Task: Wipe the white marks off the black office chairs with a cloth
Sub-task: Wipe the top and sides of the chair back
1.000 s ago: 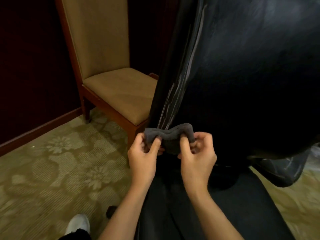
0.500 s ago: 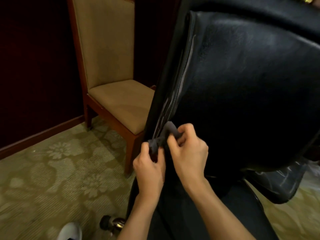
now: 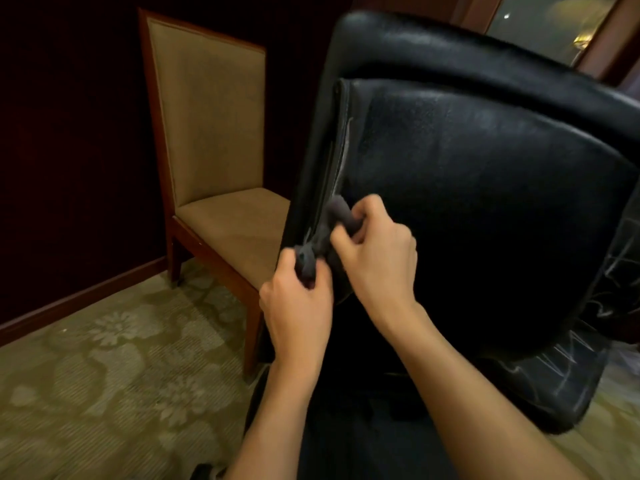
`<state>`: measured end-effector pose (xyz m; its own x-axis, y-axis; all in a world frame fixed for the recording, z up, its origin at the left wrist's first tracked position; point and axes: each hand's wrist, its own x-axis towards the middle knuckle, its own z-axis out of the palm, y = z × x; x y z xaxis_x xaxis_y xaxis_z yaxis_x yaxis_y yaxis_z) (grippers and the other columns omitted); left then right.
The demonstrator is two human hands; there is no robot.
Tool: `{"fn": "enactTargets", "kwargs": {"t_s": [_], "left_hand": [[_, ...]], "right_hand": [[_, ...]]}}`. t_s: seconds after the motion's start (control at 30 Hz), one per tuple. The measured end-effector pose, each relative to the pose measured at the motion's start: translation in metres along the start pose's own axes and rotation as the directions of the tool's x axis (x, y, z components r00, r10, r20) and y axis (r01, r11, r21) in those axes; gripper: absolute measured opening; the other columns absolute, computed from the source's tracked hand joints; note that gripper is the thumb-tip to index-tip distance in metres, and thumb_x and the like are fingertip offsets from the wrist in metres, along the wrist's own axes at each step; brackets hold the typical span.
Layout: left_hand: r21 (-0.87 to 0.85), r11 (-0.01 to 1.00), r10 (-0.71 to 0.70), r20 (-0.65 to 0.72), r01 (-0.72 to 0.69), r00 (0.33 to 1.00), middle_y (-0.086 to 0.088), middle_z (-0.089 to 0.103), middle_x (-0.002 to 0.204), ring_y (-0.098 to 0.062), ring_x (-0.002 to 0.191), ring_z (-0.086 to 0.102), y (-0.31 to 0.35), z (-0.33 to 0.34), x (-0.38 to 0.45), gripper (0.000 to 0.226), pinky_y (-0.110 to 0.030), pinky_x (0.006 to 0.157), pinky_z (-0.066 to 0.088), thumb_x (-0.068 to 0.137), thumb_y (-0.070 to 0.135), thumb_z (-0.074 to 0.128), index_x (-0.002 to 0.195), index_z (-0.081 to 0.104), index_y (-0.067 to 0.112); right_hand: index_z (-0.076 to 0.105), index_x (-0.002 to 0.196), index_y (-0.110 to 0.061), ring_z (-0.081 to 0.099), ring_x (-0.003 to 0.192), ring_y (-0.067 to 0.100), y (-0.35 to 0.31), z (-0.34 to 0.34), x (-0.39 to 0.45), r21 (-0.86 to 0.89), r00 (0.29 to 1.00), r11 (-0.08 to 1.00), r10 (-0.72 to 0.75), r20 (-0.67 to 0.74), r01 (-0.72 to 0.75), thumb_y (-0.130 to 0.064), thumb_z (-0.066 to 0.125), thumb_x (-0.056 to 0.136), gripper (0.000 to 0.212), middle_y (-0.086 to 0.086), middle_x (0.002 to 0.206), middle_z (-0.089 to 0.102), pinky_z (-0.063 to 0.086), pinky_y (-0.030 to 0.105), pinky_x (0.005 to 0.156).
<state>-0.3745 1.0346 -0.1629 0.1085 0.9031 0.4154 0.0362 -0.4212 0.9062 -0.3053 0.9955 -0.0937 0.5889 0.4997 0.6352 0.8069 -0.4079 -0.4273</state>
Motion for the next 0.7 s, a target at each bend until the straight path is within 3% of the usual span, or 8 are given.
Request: {"fn": "enactTargets", "kwargs": {"t_s": [0.1,0.27,0.43,0.5,0.6,0.7], "left_hand": [[0.023,1.0,0.008,0.025,-0.009,1.0,-0.006,0.069,0.078,-0.033,0.083,0.062,0.004,-0.003,0.002,0.013,-0.035,0.07,0.036,0.089,0.025,0.066,0.086,0.061,0.014],[0.01,0.996,0.094,-0.02,-0.094,0.995,-0.015,0.068,0.091,-0.039,0.094,0.054,0.052,0.011,0.05,0.014,-0.039,0.077,0.032,0.091,0.026,0.062,0.094,0.061,0.013],[0.067,0.986,0.152,-0.025,-0.15,0.988,-0.006,0.063,0.089,-0.035,0.095,0.054,0.088,0.012,0.094,0.015,-0.027,0.065,0.019,0.092,0.031,0.059,0.088,0.054,0.018],[0.071,0.985,0.161,-0.033,-0.159,0.986,-0.006,0.061,0.086,-0.036,0.094,0.053,0.086,0.007,0.094,0.016,-0.027,0.064,0.019,0.091,0.03,0.06,0.085,0.053,0.017],[0.059,0.985,0.167,-0.038,-0.164,0.985,-0.014,0.066,0.085,-0.042,0.091,0.051,0.068,-0.004,0.074,0.014,-0.041,0.072,0.03,0.088,0.026,0.061,0.083,0.053,0.015],[0.082,0.987,0.138,-0.027,-0.135,0.99,-0.013,0.067,0.082,-0.044,0.088,0.055,0.04,-0.016,0.044,0.017,-0.039,0.067,0.03,0.085,0.027,0.064,0.079,0.051,0.019]], "right_hand": [[0.052,0.088,-0.023,0.064,0.073,0.023,0.001,-0.003,0.003,0.014,1.0,1.0,-0.007,0.002,0.007,-0.034,0.065,0.085,0.017,-0.008,0.065,0.057,0.048,0.037,0.066],[0.056,0.094,-0.022,0.064,0.091,0.031,-0.022,-0.023,0.062,0.023,0.994,0.999,-0.044,-0.102,0.047,-0.035,0.063,0.083,0.019,-0.002,0.085,0.069,0.045,0.035,0.073],[0.053,0.1,-0.025,0.061,0.098,0.028,-0.047,-0.037,0.105,0.004,0.991,0.997,-0.073,-0.113,0.074,-0.033,0.061,0.085,0.018,-0.007,0.087,0.058,0.033,0.031,0.072],[0.053,0.101,-0.025,0.06,0.096,0.028,-0.05,-0.033,0.101,0.019,0.992,0.997,-0.067,-0.106,0.069,-0.032,0.061,0.086,0.018,-0.006,0.088,0.058,0.033,0.031,0.072],[0.051,0.096,-0.025,0.062,0.09,0.03,-0.045,-0.022,0.075,0.046,0.992,0.995,-0.085,-0.095,0.09,-0.033,0.061,0.087,0.016,0.0,0.088,0.065,0.037,0.032,0.071],[0.048,0.093,-0.025,0.063,0.084,0.033,-0.031,-0.012,0.042,0.05,0.993,0.992,-0.115,-0.027,0.116,-0.035,0.062,0.084,0.02,0.0,0.081,0.066,0.04,0.034,0.067]]}}
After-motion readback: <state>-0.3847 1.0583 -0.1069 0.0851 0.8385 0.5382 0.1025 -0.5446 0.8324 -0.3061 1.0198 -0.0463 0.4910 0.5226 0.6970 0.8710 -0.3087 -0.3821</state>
